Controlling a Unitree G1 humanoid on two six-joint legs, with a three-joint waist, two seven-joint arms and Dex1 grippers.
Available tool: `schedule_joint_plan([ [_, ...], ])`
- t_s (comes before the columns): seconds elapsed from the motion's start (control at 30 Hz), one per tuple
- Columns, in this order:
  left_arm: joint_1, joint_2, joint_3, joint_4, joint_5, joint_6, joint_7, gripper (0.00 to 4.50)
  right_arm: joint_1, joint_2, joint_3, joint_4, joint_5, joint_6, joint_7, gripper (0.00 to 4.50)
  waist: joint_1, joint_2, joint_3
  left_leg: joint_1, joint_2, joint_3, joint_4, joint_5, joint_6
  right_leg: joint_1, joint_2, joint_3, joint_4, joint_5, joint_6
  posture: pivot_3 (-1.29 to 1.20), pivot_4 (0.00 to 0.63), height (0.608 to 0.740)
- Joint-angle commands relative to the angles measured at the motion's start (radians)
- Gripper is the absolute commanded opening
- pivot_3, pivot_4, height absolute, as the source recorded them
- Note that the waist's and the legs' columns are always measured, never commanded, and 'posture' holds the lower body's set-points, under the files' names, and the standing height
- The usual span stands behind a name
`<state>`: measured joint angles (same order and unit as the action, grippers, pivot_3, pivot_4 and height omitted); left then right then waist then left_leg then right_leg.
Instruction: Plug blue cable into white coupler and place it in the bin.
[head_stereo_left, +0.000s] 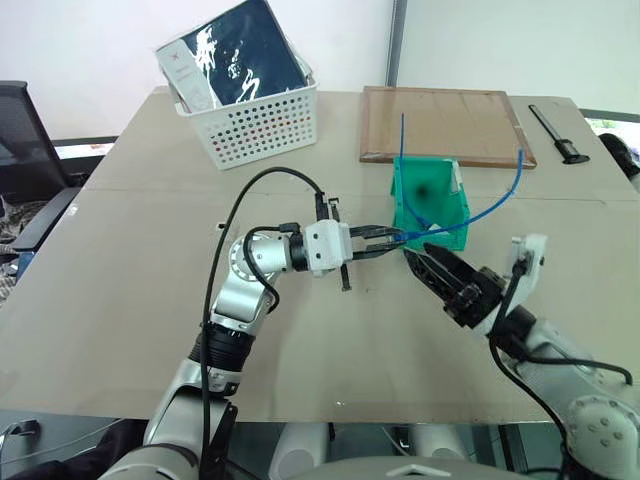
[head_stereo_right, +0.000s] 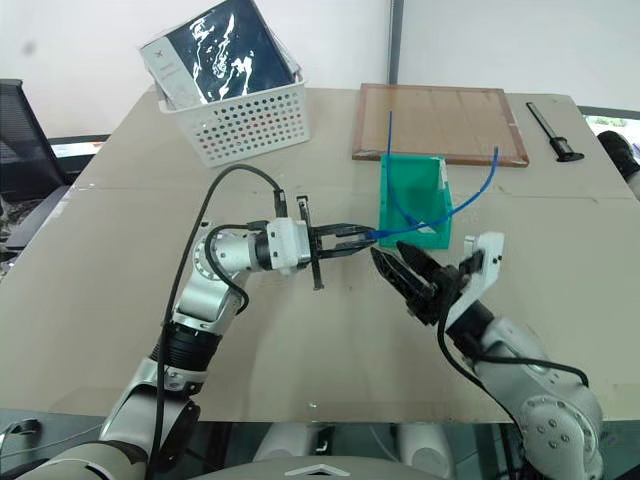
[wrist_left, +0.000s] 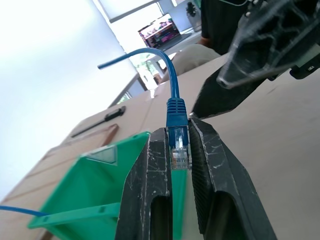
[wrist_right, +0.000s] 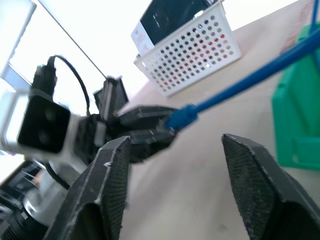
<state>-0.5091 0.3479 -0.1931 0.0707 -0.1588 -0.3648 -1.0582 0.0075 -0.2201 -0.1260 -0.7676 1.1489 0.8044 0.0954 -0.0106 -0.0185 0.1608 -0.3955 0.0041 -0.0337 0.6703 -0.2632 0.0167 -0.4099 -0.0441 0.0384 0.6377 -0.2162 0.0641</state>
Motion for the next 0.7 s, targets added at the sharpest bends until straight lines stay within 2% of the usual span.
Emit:
schedule_joint_plan([
  [0.03, 0.001, -0.003, 0.013, -0.031, 0.02, -0.059, 0.055, 0.0, -0.054, 0.002, 0.011, 0.013, 0.078, -0.011, -0.06, 2.74, 0.0, 0.0, 0.0, 0.0, 0.0, 0.0, 0.0, 0.0, 0.0, 0.0, 0.0, 0.0, 0.0, 0.0, 0.0, 0.0, 0.15, 0.738],
  [0.47, 0.012, 0.009, -0.009, -0.04, 0.025, -0.1, 0.104, 0.0, -0.125, -0.012, 0.039, 0.072, 0.163, -0.053, -0.141, 2.74, -0.002, 0.0, 0.0, 0.0, 0.0, 0.0, 0.0, 0.0, 0.0, 0.0, 0.0, 0.0, 0.0, 0.0, 0.0, 0.0, 0.15, 0.738],
  [0.6, 0.013, 0.012, -0.01, -0.038, 0.018, -0.099, 0.101, 0.0, -0.122, -0.022, 0.042, 0.068, 0.171, -0.062, -0.149, 1.69, -0.003, 0.0, 0.0, 0.0, 0.0, 0.0, 0.0, 0.0, 0.0, 0.0, 0.0, 0.0, 0.0, 0.0, 0.0, 0.0, 0.15, 0.738],
  [0.7, 0.014, 0.013, -0.014, -0.04, 0.01, -0.1, 0.095, 0.0, -0.119, -0.029, 0.048, 0.068, 0.174, -0.069, -0.152, 1.69, -0.003, 0.0, 0.0, 0.0, 0.0, 0.0, 0.0, 0.0, 0.0, 0.0, 0.0, 0.0, 0.0, 0.0, 0.0, 0.0, 0.15, 0.738],
])
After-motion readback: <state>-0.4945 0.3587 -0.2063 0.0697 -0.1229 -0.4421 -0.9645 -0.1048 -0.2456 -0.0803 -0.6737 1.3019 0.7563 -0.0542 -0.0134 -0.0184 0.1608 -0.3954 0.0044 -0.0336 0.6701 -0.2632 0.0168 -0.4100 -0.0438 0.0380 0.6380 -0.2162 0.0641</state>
